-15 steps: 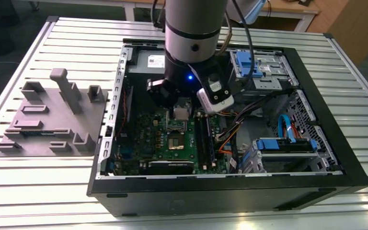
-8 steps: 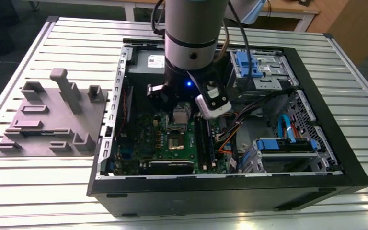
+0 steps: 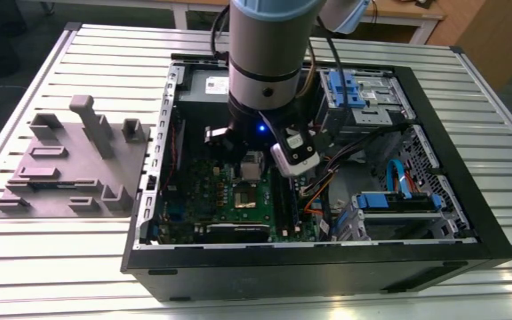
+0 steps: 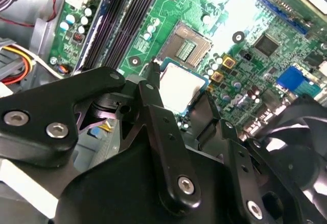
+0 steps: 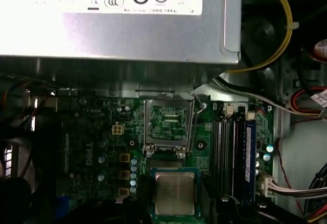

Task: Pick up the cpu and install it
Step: 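Place the cpu into insertion slot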

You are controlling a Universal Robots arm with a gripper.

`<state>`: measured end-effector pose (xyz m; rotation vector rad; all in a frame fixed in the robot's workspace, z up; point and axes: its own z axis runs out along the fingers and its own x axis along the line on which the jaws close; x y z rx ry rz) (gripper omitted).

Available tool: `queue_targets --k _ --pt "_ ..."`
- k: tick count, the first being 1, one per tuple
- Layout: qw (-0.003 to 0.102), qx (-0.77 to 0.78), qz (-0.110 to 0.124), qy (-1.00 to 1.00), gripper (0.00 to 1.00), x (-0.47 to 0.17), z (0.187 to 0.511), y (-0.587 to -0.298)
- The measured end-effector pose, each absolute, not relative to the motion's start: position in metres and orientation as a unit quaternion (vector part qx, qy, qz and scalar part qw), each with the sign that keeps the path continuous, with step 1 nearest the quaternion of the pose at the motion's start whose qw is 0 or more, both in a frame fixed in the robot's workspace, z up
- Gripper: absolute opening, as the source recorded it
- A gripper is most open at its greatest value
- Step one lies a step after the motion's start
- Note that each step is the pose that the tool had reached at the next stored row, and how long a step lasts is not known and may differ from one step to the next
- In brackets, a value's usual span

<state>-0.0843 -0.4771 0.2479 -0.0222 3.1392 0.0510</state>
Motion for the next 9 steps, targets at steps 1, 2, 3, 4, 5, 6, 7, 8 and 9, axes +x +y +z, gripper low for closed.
queue_targets --k 1,2,3,4,5,6,7,8,9 --pt "0.001 -0.007 0.016 1.0 0.47 -0.084 0.246 -0.477" --pt "0.001 -0.007 0.016 1.0 0.47 -0.084 0.244 -0.478" --pt "0.001 -0.007 0.016 1.0 0.47 -0.084 0.243 -0.478" --pt "0.001 -0.007 0.016 1.0 0.47 -0.085 0.241 -0.479" --pt "0.001 -0.007 0.016 1.0 0.47 -0.085 0.239 -0.48" --pt "0.001 -0.007 0.016 1.0 0.47 -0.085 0.237 -0.481" --pt "0.001 -0.007 0.016 1.0 0.47 -0.085 0.235 -0.482" --pt "0.001 -0.007 0.016 1.0 0.47 -0.085 0.234 -0.482" --pt "0.001 -0.007 0.016 1.0 0.47 -0.085 0.233 -0.482"
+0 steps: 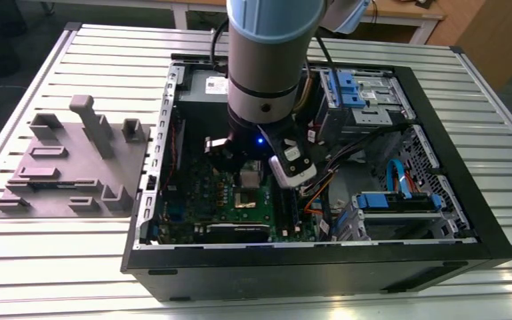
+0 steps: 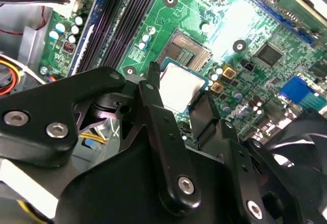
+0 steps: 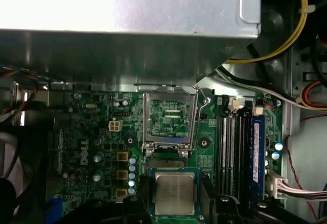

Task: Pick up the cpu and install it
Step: 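Place the cpu into insertion slot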

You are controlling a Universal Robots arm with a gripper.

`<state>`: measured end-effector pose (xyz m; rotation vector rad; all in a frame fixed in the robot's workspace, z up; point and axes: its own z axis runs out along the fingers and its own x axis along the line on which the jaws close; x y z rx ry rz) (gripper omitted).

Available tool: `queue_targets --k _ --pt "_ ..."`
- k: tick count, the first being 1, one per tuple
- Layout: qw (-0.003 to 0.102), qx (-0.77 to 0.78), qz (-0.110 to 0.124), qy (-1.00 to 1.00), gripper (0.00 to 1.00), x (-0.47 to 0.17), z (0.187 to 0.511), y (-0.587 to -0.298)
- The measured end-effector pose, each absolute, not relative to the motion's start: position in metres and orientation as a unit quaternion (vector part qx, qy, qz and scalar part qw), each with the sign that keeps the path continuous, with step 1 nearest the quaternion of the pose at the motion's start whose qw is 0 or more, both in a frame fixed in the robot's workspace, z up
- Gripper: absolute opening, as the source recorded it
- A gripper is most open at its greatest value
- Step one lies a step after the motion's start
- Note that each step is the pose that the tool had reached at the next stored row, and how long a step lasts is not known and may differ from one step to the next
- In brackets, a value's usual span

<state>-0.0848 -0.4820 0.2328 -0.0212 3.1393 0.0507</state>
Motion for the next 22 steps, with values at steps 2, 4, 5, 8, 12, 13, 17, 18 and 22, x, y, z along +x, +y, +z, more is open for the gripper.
queue_targets --k 2,4,5,8,12,13,17,18,22 --pt "0.001 -0.007 0.016 1.0 0.47 -0.0847 0.2324 -0.4821" --pt "0.001 -0.007 0.016 1.0 0.47 -0.0847 0.2321 -0.4821" --pt "0.001 -0.007 0.016 1.0 0.47 -0.0847 0.2319 -0.482" --pt "0.001 -0.007 0.016 1.0 0.47 -0.0847 0.2319 -0.482" --pt "0.001 -0.007 0.016 1.0 0.47 -0.0847 0.2318 -0.482" --pt "0.001 -0.007 0.016 1.0 0.47 -0.0847 0.2318 -0.482" --pt "0.001 -0.007 0.013 1.0 0.47 -0.0847 0.2305 -0.482" --pt "0.001 -0.007 0.01 1.0 0.47 -0.0847 0.23 -0.4821" --pt "0.0 -0.007 0.003 1.0 0.47 -0.0851 0.2257 -0.4821"
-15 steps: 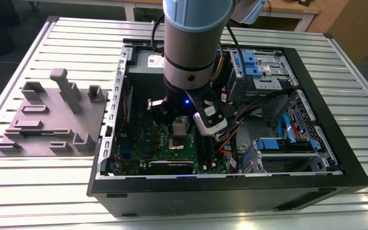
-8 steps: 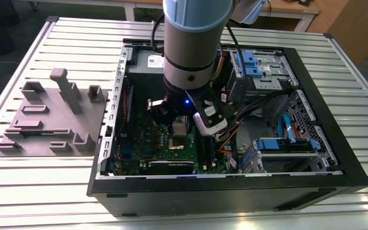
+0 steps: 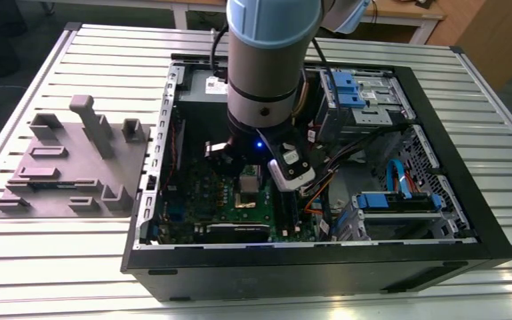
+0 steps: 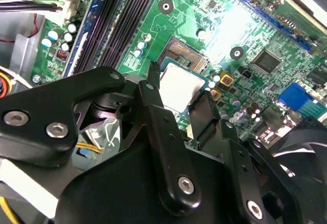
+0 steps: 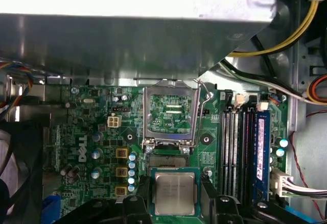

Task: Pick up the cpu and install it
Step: 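Place the cpu into insertion slot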

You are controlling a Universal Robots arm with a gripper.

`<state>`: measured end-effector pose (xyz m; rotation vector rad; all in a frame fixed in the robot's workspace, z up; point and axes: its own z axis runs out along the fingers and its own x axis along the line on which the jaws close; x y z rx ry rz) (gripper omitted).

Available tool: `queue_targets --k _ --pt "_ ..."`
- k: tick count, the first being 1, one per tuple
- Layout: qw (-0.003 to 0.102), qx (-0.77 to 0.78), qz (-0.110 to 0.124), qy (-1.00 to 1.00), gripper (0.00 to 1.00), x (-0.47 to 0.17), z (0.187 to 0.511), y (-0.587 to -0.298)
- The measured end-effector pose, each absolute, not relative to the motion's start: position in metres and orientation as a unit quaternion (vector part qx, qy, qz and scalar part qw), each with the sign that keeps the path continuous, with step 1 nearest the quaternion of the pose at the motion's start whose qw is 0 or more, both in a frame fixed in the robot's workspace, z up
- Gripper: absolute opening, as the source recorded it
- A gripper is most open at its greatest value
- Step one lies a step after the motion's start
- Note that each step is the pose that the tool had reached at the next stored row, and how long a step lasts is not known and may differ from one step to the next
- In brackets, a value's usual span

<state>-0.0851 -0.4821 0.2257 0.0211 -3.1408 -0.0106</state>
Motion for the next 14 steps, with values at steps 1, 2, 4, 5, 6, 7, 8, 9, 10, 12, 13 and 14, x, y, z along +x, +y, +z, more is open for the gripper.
queue_targets --k 1,2,4,5,6,7,8,9,10,12,13,14 --pt "0.0 0.007 -0.003 -1.0 0.47 -0.085 0.224 -0.482" --pt "0.001 0.007 -0.003 -1.0 0.47 -0.085 0.223 -0.482" --pt "0.001 0.007 -0.003 -1.0 0.47 -0.085 0.223 -0.482" --pt "0.001 0.007 -0.003 -1.0 0.47 -0.085 0.223 -0.482" --pt "0.0 0.007 -0.003 -1.0 0.47 -0.085 0.222 -0.482" --pt "0.0 0.007 -0.003 -1.0 0.47 -0.086 0.22 -0.482" --pt "0.0 0.007 -0.003 -1.0 0.47 -0.086 0.218 -0.482" --pt "0.0 0.007 -0.003 -1.0 0.47 -0.086 0.217 -0.482" --pt "0.0 0.006 -0.003 -1.0 0.47 -0.086 0.215 -0.482" --pt "0.001 0.005 -0.003 -1.0 0.47 -0.086 0.212 -0.483" --pt "0.001 0.005 -0.003 -1.0 0.47 -0.086 0.21 -0.484" --pt "0.001 0.005 -0.003 -1.0 0.47 -0.086 0.209 -0.484"
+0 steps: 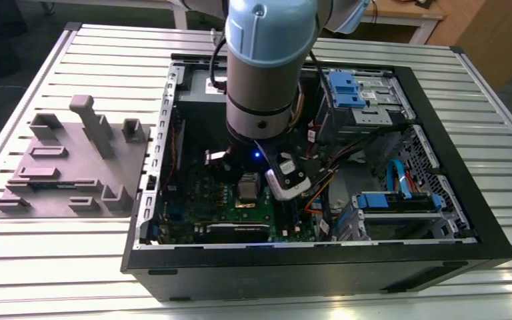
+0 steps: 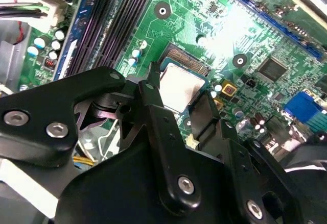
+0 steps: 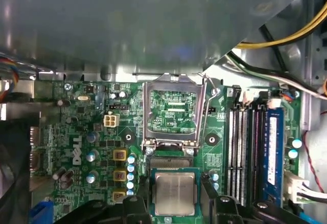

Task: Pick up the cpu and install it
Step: 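Place the cpu into insertion slot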

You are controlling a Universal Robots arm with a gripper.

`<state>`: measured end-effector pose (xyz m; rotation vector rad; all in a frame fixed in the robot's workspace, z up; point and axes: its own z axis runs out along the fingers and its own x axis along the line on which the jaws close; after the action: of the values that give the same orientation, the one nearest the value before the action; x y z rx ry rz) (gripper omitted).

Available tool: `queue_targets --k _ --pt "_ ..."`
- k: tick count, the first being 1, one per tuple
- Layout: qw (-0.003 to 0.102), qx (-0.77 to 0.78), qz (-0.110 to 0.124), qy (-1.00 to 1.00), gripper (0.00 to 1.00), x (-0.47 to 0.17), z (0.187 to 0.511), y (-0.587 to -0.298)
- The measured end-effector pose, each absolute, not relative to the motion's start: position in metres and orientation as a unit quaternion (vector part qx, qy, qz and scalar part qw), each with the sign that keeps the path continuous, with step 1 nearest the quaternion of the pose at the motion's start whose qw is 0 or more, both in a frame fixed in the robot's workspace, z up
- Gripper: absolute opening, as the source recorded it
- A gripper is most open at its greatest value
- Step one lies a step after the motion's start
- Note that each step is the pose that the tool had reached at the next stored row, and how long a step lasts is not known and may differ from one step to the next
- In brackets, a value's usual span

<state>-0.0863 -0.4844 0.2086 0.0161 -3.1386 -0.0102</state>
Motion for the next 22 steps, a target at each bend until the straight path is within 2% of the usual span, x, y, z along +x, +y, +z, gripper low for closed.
queue_targets --k 22 --pt "0.005 0.007 -0.003 -1.0 0.47 -0.089 0.187 -0.485"
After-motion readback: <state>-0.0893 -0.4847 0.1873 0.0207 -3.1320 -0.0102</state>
